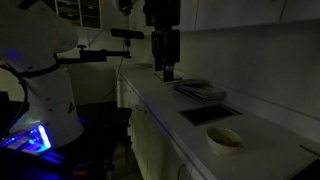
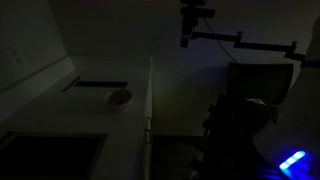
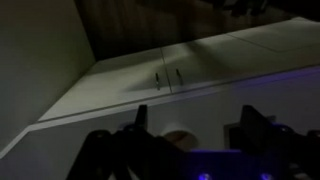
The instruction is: Take the pen out of the bowl and put it on the counter
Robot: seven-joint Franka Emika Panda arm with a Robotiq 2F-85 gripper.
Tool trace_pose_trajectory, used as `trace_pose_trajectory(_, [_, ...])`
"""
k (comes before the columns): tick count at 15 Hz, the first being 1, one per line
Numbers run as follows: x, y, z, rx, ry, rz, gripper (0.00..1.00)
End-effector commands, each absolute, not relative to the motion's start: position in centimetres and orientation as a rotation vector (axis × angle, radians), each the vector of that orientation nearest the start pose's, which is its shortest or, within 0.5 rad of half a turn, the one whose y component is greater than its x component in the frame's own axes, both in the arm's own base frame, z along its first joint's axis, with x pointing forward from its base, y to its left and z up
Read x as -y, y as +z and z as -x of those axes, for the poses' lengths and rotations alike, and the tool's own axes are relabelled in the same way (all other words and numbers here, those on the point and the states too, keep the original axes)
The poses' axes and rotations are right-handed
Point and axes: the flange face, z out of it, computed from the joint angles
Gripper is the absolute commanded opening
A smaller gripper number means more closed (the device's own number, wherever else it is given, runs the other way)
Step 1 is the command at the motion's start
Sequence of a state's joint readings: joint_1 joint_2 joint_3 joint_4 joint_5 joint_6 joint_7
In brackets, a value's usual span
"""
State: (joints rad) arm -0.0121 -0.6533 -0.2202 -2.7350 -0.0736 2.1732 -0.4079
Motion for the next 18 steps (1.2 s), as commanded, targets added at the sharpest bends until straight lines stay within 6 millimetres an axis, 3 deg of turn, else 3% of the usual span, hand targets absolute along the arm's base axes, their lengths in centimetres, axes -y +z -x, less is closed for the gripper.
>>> trace_pose_trajectory(1, [7.8, 41.5, -33.9, 0.391, -0.152, 3.069, 1.0])
trace_pose_trajectory(4, [7.8, 41.5, -33.9, 0.391, -0.152, 3.069, 1.0])
trace_pose_trajectory(8, [4.9, 40.2, -36.8, 0.037, -0.062, 3.125, 1.0])
trace_pose_trajectory(13, [0.5, 36.2, -43.6, -0.364, -0.038, 3.109, 1.0])
trace_pose_trajectory(18, [0.5, 29.9, -51.5, -0.744, 0.027, 3.012, 1.0])
